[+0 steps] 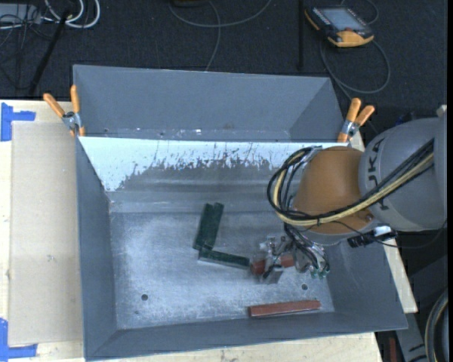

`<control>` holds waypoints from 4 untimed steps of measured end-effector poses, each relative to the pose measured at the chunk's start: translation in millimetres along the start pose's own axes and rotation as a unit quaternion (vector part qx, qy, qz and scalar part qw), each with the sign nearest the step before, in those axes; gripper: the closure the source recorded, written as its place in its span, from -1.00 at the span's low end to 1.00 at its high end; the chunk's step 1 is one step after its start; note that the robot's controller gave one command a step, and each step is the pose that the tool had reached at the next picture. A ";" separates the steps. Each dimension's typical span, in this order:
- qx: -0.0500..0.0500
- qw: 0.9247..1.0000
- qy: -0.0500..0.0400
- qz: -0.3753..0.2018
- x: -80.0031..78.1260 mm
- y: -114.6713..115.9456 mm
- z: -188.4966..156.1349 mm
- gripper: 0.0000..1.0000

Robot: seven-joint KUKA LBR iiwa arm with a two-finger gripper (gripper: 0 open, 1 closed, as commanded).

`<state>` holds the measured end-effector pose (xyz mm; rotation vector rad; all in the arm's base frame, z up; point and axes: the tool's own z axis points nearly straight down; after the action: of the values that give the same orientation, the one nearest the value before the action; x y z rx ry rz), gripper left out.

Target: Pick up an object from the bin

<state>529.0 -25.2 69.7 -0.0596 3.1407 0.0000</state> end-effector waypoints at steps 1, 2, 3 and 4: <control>0.001 0.991 -0.001 -0.134 -33.3 -104.5 -0.1 1.00; 0.002 0.976 -0.005 -0.219 -56.4 -94.6 -148.7 1.00; -0.001 0.976 -0.001 -0.216 -54.2 -95.4 -144.0 -1.00; -0.002 0.972 0.004 -0.236 40.8 -56.3 3.9 -1.00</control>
Offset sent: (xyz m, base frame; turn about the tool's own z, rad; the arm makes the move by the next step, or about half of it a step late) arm 0.0365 -0.1003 0.0003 -0.2737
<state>490.4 -83.0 65.8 -0.8007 3.0467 0.0066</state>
